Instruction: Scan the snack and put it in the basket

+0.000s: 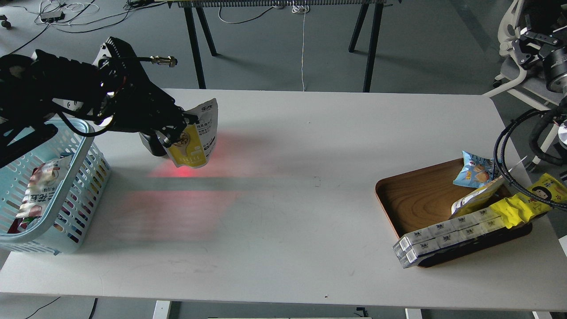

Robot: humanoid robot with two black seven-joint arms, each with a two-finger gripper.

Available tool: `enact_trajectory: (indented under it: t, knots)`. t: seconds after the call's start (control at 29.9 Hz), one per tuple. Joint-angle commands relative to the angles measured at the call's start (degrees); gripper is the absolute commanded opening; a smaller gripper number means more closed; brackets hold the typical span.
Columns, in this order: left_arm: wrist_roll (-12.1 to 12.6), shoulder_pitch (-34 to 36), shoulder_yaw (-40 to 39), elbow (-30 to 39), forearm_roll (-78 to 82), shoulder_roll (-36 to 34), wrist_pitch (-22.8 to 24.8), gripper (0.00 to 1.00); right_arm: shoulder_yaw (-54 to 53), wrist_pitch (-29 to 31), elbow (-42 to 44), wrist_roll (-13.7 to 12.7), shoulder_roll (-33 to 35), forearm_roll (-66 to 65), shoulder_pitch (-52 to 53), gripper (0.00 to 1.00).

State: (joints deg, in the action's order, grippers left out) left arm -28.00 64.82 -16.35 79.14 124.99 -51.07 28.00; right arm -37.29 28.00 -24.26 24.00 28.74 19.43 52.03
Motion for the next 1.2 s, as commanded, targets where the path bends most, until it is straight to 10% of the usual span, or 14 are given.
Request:
enact_trajectory:
  t: [0.0,0.47,1.17]
  knots:
    - [0.00,0.48,-1.84,2.68,0.01,-5.35,0.00,0.00,-0.41,0.00,0.00,0.00,-0.08,0.00,-0.09,0.99]
    - [0.00,-0.65,-8.70,5.41,0.01,-27.40,-6.02,0.00,-0.68,0.00,0.09,0.00,-1.05,0.00,-0.27,0.99]
    - [0.00,-1.54,20.74,4.89,0.01,-47.55,-29.32,0.04,-0.59,0.00,0.00,0.00,-2.02,-0.09,-0.09,0.99]
